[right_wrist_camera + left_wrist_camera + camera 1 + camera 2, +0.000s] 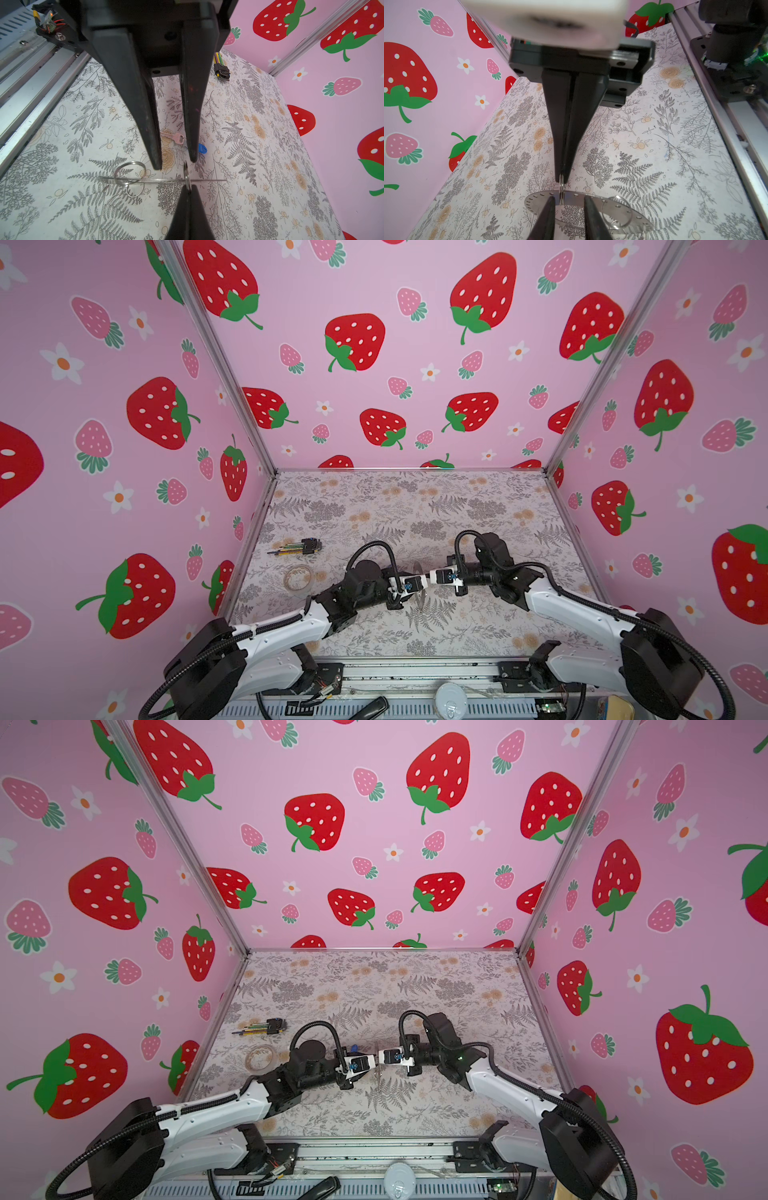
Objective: Put the keys on the keyring
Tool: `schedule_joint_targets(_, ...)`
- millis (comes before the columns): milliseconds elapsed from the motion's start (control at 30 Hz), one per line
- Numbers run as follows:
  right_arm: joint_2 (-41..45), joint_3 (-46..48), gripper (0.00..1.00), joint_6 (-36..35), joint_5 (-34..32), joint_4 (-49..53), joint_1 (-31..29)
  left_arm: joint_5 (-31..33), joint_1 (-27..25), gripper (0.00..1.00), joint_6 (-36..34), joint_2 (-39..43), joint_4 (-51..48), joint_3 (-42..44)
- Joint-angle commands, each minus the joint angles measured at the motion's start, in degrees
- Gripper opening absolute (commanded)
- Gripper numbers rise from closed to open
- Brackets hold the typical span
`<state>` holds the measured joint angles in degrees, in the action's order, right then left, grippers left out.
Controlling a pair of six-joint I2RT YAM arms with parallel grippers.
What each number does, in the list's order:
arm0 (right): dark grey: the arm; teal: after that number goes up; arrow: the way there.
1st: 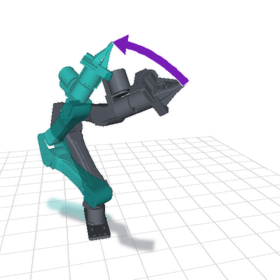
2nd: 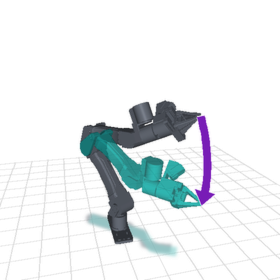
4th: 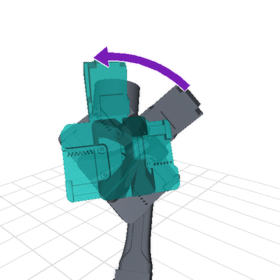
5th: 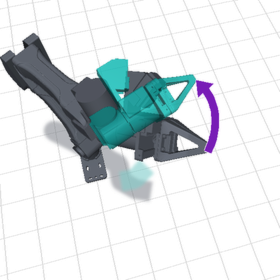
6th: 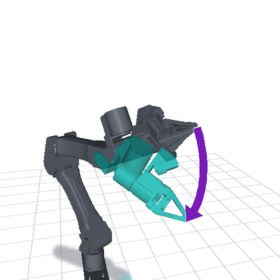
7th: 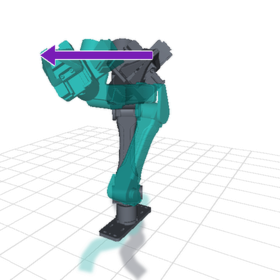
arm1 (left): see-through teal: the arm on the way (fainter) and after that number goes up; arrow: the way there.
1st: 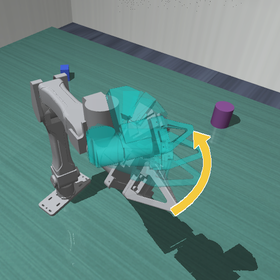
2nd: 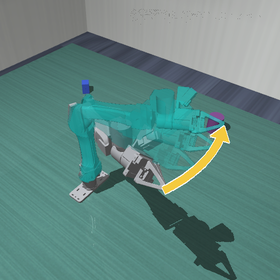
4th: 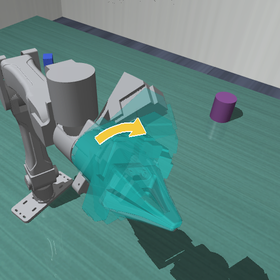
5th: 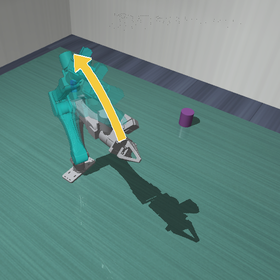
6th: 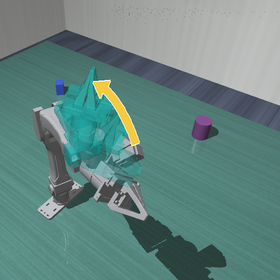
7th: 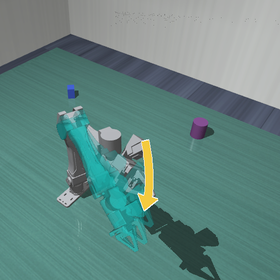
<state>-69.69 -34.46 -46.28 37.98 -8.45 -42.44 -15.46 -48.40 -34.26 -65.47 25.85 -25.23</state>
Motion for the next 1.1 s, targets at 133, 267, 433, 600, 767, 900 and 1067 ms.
schedule_joint_targets(133,-0.1,-1.3,0.00,0.0,1.3,1.0,-0.5,1.4,-0.6,0.25,0.3,-1.4,2.1,-3.0)
schedule_joint_targets(267,0.0,-1.2,0.00,-0.1,1.4,1.1,-0.6,1.8,-0.6,0.21,0.2,-1.8,1.4,-3.5)
schedule_joint_targets(433,0.3,-1.1,0.00,-0.7,1.6,1.3,-0.7,2.3,-0.6,0.16,0.7,-2.2,1.5,-3.9)
schedule_joint_targets(600,0.5,-1.3,0.00,-0.7,1.7,1.0,-0.8,1.9,-0.6,0.09,0.7,-3.3,-0.1,-4.9)
schedule_joint_targets(767,0.5,-1.3,0.00,-0.7,1.5,1.1,-0.8,1.3,-0.7,0.09,0.7,-3.8,-1.6,-5.4)
schedule_joint_targets(900,0.8,-1.3,0.01,-0.7,1.0,1.2,-0.8,1.5,-0.6,0.00,0.9,-3.8,-1.6,-5.5)
schedule_joint_targets(1067,3.5,0.2,0.20,-0.7,-4.2,1.2,-0.6,0.0,-0.5,0.00,1.4,-3.0,1.2,-3.8)
